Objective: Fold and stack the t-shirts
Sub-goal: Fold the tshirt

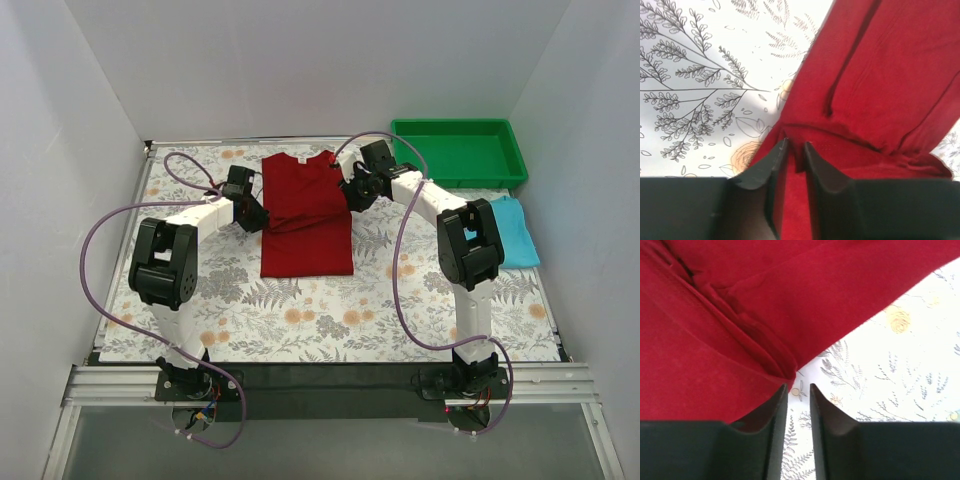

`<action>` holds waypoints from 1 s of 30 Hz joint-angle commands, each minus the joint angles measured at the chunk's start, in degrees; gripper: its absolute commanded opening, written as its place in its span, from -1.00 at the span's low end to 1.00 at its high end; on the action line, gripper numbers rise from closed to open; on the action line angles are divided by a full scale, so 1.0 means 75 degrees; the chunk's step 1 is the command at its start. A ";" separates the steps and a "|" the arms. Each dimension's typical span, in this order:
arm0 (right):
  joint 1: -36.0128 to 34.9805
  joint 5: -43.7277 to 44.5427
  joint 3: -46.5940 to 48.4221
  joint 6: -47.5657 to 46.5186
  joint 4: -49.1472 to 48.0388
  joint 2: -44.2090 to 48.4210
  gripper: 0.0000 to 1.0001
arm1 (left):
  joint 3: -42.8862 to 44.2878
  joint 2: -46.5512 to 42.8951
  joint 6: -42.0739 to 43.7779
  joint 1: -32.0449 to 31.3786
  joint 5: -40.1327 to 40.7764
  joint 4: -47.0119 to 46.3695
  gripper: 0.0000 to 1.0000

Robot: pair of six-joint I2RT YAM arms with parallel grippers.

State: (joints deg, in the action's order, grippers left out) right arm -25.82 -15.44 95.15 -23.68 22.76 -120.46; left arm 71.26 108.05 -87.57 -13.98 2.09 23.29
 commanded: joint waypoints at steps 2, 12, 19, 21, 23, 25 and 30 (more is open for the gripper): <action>-0.0212 0.0371 0.0309 0.0169 -0.0293 0.0557 -0.36 | 0.0412 -0.0145 -0.0125 0.0059 0.0308 -0.0175 -0.41; -0.1325 -0.0494 0.0309 0.0239 -0.0375 0.0852 -0.36 | -0.0242 -0.1560 0.0132 0.0071 0.0296 -0.0093 0.12; -0.1970 -0.1057 0.0707 0.0392 -0.0352 0.0172 -0.45 | -0.2011 -0.2920 0.0391 -0.0058 -0.0090 -0.0011 0.11; -0.2053 -0.1152 0.0777 0.0427 -0.0352 -0.0039 -0.47 | -0.2526 -0.3097 0.0426 -0.0175 -0.0231 -0.0011 0.07; -0.2123 -0.1245 0.0824 0.0474 -0.0340 -0.0168 -0.49 | -0.2798 -0.3203 0.0449 -0.0327 -0.0255 -0.0035 0.04; -0.2147 -0.1339 0.0906 0.0497 -0.0340 -0.0332 -0.49 | -0.3161 -0.3169 0.0496 -0.0421 -0.0266 -0.0117 0.02; -0.2182 -0.1410 0.1164 0.0568 -0.0328 -0.0753 -0.50 | -0.3455 -0.2900 0.0555 -0.0761 -0.0161 -0.0257 -0.06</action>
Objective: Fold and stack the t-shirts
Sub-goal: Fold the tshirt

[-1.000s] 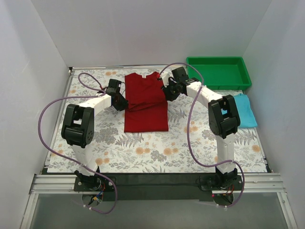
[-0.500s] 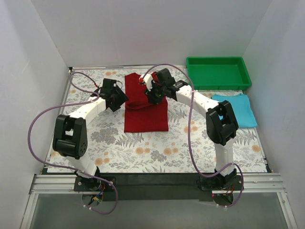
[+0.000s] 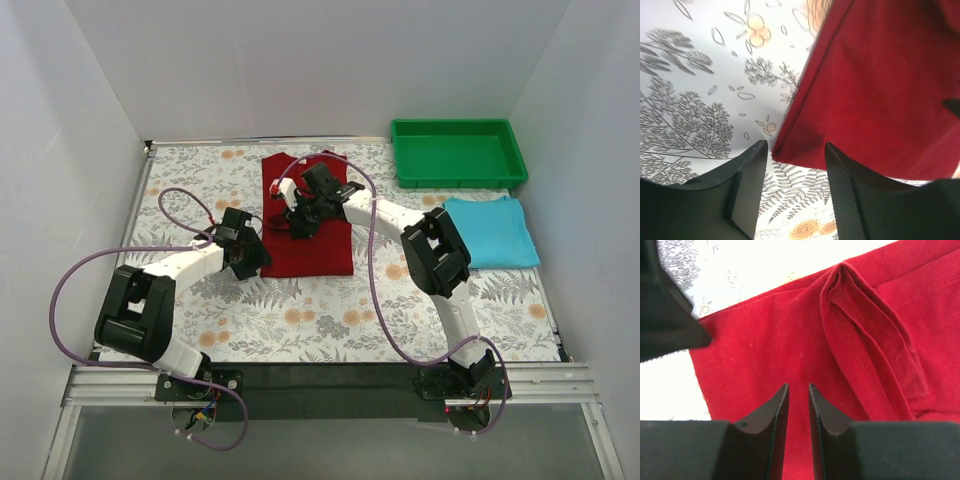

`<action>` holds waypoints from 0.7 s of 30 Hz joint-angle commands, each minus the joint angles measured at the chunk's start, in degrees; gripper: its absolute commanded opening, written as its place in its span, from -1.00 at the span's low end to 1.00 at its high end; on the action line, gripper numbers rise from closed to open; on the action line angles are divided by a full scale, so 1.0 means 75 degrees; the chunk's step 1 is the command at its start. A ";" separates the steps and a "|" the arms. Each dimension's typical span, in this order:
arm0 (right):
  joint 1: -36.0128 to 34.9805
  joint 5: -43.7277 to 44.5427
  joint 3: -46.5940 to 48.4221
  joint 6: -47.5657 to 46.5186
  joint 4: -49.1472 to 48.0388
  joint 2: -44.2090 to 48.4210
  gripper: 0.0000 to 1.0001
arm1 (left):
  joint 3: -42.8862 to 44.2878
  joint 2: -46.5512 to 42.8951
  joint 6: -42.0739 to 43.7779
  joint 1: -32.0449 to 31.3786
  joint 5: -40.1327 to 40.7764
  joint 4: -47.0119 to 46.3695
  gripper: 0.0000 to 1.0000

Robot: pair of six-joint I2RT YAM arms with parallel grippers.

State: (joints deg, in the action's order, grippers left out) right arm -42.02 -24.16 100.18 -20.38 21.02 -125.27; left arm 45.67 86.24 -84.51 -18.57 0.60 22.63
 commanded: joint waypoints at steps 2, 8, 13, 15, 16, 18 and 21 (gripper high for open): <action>-0.0022 -0.0189 0.0693 0.0128 -0.0060 -0.0253 -0.51 | -0.0101 0.0242 0.0158 -0.0231 0.0095 -0.0147 -0.12; 0.0129 0.0186 0.1289 0.0104 0.0010 -0.0909 -0.53 | -0.0405 0.0490 0.0006 -0.0255 0.0189 0.0181 -0.81; 0.0528 0.0514 0.1969 0.0268 0.0010 -0.1214 -0.54 | -0.0827 0.0257 -0.0134 -0.0255 0.0049 0.0287 -0.93; 0.0704 0.0654 0.2401 0.0327 0.0010 -0.1413 -0.53 | -0.1049 0.0174 -0.0216 -0.0255 -0.0044 0.0287 -0.96; 0.0820 0.0864 0.2567 0.0362 0.0045 -0.1495 -0.52 | -0.1108 0.0092 -0.0263 -0.0255 -0.0068 0.0287 -0.97; 0.0915 0.1053 0.2837 0.0455 0.0069 -0.1695 -0.52 | -0.1261 0.0010 -0.0333 -0.0255 -0.0300 0.0287 -0.98; 0.1032 0.1440 0.3119 0.0585 0.0081 -0.1661 -0.53 | -0.1553 -0.0271 -0.0415 -0.0243 -0.0502 0.0322 -0.96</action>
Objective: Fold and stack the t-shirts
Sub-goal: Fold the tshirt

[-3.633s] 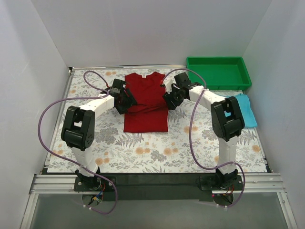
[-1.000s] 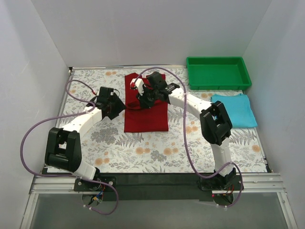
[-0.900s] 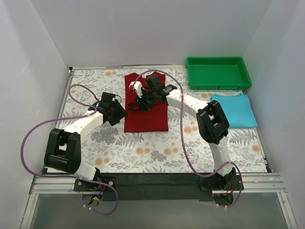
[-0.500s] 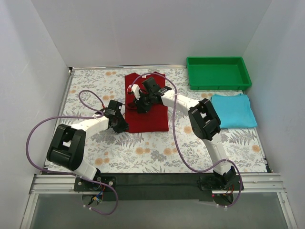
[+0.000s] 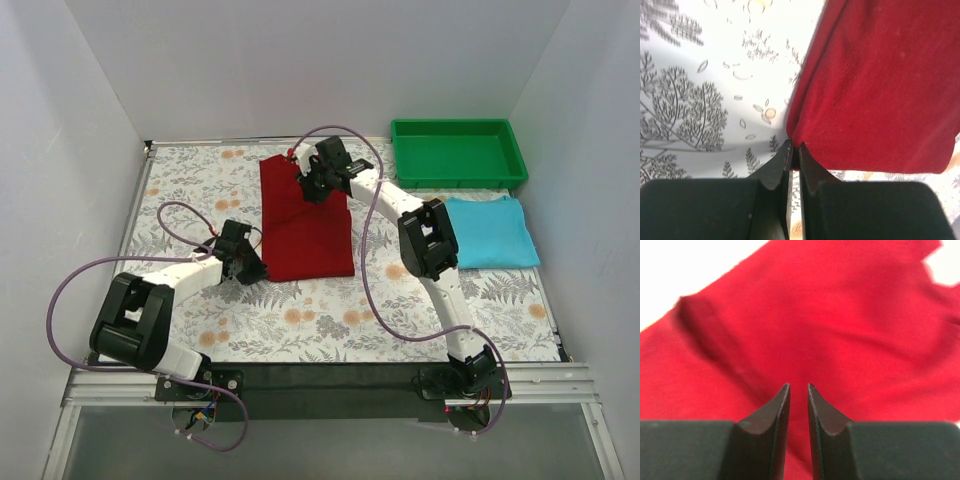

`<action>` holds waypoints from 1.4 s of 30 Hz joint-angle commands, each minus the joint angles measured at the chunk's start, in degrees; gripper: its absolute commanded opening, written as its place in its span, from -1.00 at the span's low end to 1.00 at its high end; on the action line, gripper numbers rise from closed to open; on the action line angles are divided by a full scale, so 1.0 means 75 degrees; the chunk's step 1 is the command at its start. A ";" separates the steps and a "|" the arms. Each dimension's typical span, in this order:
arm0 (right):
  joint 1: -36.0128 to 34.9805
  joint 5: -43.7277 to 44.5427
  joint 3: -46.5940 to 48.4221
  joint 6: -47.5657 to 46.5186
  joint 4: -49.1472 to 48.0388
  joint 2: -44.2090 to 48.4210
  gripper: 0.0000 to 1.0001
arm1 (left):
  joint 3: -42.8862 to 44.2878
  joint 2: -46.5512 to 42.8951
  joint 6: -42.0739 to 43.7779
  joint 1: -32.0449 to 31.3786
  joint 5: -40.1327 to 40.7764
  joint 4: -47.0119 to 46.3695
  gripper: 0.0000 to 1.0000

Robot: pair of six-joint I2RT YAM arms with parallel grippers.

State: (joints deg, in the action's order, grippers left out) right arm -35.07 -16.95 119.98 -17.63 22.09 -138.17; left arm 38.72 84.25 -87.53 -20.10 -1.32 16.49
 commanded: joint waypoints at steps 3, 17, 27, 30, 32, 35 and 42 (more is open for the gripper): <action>0.0094 0.0608 0.0175 0.0311 -0.0074 0.0572 -0.50 | -0.0920 -0.0508 -0.0060 -0.0051 -0.0304 0.1234 -0.84; 0.0340 0.0385 -0.3820 0.2267 -0.0519 0.3854 -0.21 | 0.0332 -0.1543 0.0653 0.0159 0.0610 0.1119 -0.04; 0.0809 -0.0610 -0.5310 0.2631 -0.1175 0.4430 -0.22 | 0.1938 0.0846 0.1147 0.0430 0.0375 0.0227 -0.66; 0.0820 -0.0670 -0.5509 0.2667 -0.1304 0.4360 -0.23 | 0.2208 0.1374 0.1100 0.0441 0.0481 0.0238 -0.69; 0.0832 -0.0705 -0.5661 0.2690 -0.1363 0.4313 -0.23 | 0.2325 0.1563 0.0983 0.0453 0.0644 0.0332 -0.73; 0.0914 -0.0763 -0.5837 0.2725 -0.1491 0.4232 -0.24 | 0.2244 0.1716 0.0702 0.0488 0.0960 0.0660 -0.82; 0.1008 -0.0611 -0.5920 0.2749 -0.1679 0.3997 -0.27 | 0.1821 0.1517 0.0197 0.0840 0.1536 0.0953 -0.91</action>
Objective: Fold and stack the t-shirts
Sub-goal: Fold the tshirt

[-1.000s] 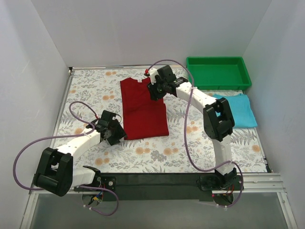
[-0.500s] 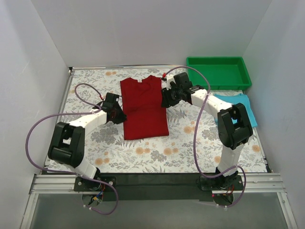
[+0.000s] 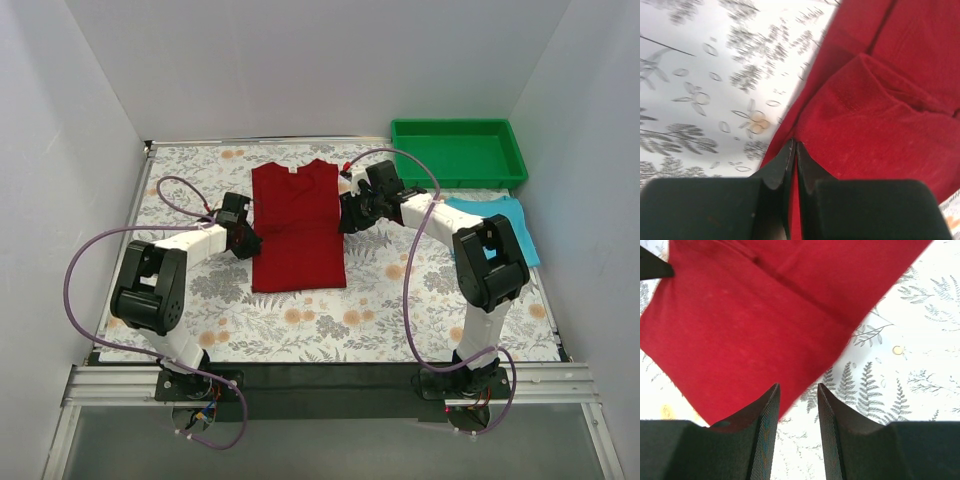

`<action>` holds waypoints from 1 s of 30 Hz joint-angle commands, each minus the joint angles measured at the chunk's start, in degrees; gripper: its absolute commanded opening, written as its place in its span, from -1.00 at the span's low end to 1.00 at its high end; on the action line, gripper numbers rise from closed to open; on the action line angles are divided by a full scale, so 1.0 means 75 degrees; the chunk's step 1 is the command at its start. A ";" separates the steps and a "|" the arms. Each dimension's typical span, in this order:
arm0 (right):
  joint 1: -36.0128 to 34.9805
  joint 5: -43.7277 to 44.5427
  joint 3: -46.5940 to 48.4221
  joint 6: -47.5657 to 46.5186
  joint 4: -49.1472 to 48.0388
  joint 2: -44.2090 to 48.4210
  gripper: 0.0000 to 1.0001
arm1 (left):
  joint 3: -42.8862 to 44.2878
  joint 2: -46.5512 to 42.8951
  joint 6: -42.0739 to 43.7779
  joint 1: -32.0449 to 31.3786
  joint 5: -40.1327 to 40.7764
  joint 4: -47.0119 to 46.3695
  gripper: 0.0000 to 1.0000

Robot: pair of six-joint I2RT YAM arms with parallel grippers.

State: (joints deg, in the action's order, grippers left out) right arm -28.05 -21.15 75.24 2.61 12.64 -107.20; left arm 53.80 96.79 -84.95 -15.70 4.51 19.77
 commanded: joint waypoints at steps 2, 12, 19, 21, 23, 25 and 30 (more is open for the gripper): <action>0.0096 -0.0086 0.0162 0.0073 -0.0420 -0.0238 -0.26 | -0.0084 -0.0156 -0.0088 0.0254 0.0699 0.0586 -0.84; 0.0108 -0.1059 0.0913 0.0202 -0.0444 -0.0788 -0.52 | 0.0186 -0.1303 0.0533 0.0254 -0.0202 0.0085 -0.43; 0.0154 -0.1294 0.1452 0.0343 -0.0455 -0.1597 -0.70 | 0.0700 -0.0147 0.0557 0.0254 -0.0356 -0.0409 -0.68; 0.0189 -0.1282 0.1592 0.0355 -0.0467 -0.1843 -0.71 | 0.0946 0.0194 0.0452 0.0289 -0.0274 -0.0537 -0.71; 0.0271 -0.1247 0.1674 0.0355 -0.0467 -0.2089 -0.72 | 0.1064 0.0580 0.0265 0.0382 -0.0169 -0.0608 -0.74; 0.0365 -0.1200 0.1780 0.0367 -0.0467 -0.2299 -0.72 | 0.1182 0.0792 0.0147 0.0546 -0.0040 -0.0632 -0.75; 0.0471 -0.1106 0.1850 0.0320 -0.0432 -0.2290 -0.73 | 0.1334 0.1157 0.0134 0.0851 -0.0109 -0.0492 -0.75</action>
State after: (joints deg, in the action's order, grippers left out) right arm -25.21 -30.37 87.02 5.61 10.15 -124.55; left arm 62.22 104.68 -83.83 -10.94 1.89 15.49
